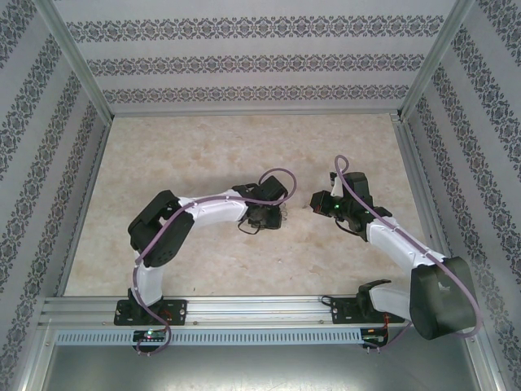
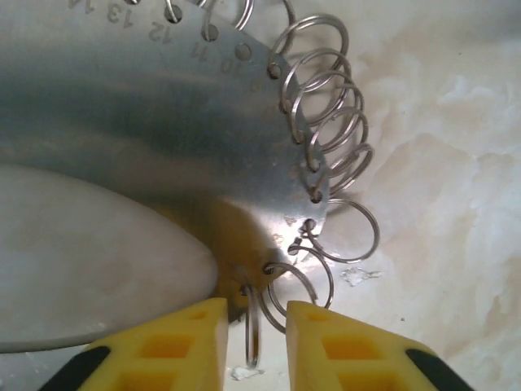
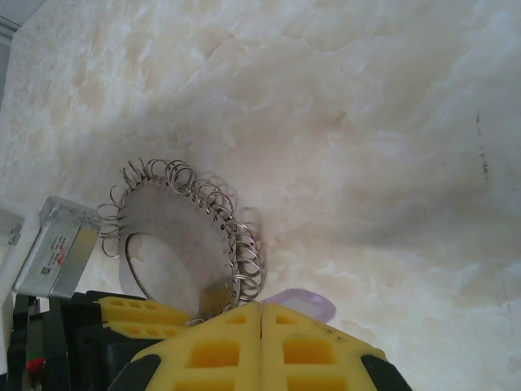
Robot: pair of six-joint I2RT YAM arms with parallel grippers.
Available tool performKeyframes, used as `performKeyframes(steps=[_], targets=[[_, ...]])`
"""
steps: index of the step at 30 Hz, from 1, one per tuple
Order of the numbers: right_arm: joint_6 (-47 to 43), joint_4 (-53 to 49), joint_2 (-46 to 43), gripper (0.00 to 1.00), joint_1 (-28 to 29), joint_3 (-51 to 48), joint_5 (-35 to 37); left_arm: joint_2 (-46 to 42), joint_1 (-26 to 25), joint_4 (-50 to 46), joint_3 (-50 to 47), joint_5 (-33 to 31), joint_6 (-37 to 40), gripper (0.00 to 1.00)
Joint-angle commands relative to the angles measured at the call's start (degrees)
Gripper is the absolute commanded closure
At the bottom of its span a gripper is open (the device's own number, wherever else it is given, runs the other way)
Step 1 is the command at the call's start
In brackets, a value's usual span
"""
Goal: Put the keys on the keyring
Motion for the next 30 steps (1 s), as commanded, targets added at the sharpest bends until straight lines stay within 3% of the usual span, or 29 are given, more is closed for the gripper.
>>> performKeyframes(steps=[1, 3, 7, 16, 25, 30], targets=[[0.50, 1.21, 0.01, 1.00, 0.86, -0.20, 0.38, -3.44, -0.52, 1.89, 0.57, -5.29, -2.23, 0.55], [0.77, 1.25, 0.07, 1.00, 1.72, -0.42, 0.92, -5.12, 0.18, -0.11, 2.00, -7.78, 0.46, 0.45], [1.96, 2.02, 1.26, 1.00, 5.13, -0.56, 2.03, -4.81, 4.26, -2.46, 5.60, -9.86, 7.26, 0.40], [5.11, 2.89, 2.41, 1.00, 12.17, -1.80, 5.08, 9.32, 11.95, -9.67, 22.05, -6.40, 21.45, 0.39], [9.21, 6.07, 5.41, 1.00, 19.16, -2.52, 6.75, 16.10, 13.14, -10.83, 28.22, -2.39, 23.67, 0.40], [10.11, 8.38, 10.51, 1.00, 19.57, -0.39, 7.88, 16.22, 13.52, -11.05, 26.74, -2.31, 23.60, 0.40]])
